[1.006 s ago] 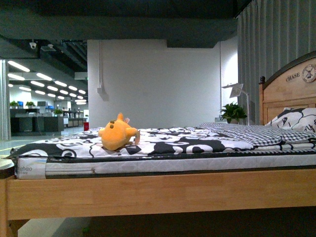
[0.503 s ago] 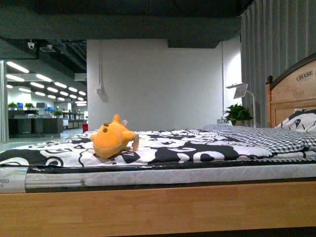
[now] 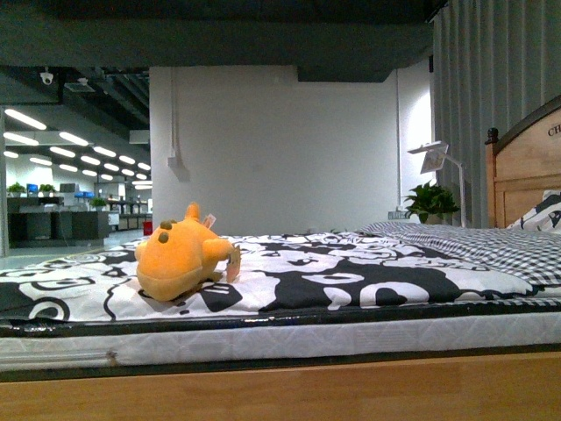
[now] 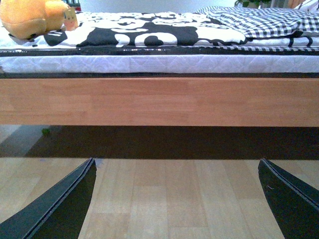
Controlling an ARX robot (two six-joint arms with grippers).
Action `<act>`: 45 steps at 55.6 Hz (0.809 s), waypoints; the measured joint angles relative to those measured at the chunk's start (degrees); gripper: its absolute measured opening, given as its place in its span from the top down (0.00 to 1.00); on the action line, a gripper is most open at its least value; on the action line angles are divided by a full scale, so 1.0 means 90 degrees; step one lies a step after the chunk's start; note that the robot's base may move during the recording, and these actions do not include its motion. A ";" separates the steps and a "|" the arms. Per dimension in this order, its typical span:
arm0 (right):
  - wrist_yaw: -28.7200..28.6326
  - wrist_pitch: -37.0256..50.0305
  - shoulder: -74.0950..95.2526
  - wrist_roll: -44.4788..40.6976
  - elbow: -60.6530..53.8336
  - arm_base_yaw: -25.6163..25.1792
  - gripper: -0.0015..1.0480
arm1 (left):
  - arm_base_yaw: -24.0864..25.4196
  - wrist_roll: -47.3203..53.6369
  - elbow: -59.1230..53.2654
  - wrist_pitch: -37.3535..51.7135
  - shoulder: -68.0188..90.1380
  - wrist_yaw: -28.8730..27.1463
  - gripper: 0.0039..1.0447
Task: Put away toys
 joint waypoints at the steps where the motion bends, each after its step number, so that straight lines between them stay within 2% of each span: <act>1: 0.0000 0.0000 0.0000 0.0000 0.0000 0.0000 0.06 | 0.0000 0.0000 0.0000 0.0000 0.0000 0.0000 0.06; 45: 0.0002 0.0000 0.0002 0.0000 0.0000 0.0000 0.06 | 0.0000 0.0002 0.0000 0.0000 0.0000 0.0005 0.06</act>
